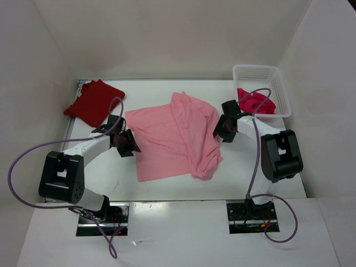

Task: Fold and stack the t-shirts
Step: Flatten out the tshirt

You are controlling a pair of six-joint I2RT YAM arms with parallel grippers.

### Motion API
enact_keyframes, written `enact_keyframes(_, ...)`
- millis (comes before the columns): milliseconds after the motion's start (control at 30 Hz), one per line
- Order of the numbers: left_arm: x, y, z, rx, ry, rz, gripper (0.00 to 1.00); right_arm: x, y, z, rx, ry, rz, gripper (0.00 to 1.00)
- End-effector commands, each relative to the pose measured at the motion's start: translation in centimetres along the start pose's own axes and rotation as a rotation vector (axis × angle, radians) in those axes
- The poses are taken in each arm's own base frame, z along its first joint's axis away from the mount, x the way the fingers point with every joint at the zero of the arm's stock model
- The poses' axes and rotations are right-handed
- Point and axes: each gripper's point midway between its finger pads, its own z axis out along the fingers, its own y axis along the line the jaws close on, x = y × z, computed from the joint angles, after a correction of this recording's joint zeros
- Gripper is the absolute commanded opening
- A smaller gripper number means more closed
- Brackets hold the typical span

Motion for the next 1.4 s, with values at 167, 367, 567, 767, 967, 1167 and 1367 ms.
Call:
enact_keyframes(167,-0.8,-0.6,2.1,0.005,-0.003,0.024,0.19,-3.4,2.1,1.7,-0.04,-0.109,0.036,0.23)
enact_keyframes(367,-5.8,-0.6,2.5,-0.024,-0.109,-0.014,0.06,-7.1,2.9,-2.3,-0.031,-0.234,0.04,0.0)
enact_keyframes(567,-11.7,0.2,2.2,-0.075,-0.205,-0.041,0.0,-8.6,0.9,-6.5,0.08,-0.307,-0.006,0.0)
enact_keyframes(767,-14.1,-1.4,0.5,-0.018,-0.235,-0.026,0.01,-9.3,-2.2,-7.8,0.199,-0.375,0.004,0.0)
enact_keyframes(967,-8.3,-3.9,-1.8,0.003,-0.185,0.126,0.09,-9.8,-3.2,-7.3,0.235,-0.379,0.0,0.04)
enact_keyframes(1167,2.0,-10.0,-0.7,0.151,0.041,0.237,0.13,-7.6,-2.7,-6.9,0.168,-0.305,-0.03,0.43)
enact_keyframes(1367,3.3,-11.9,2.9,0.195,0.095,0.227,0.14,-3.8,-2.7,-4.9,0.092,-0.194,-0.016,0.42)
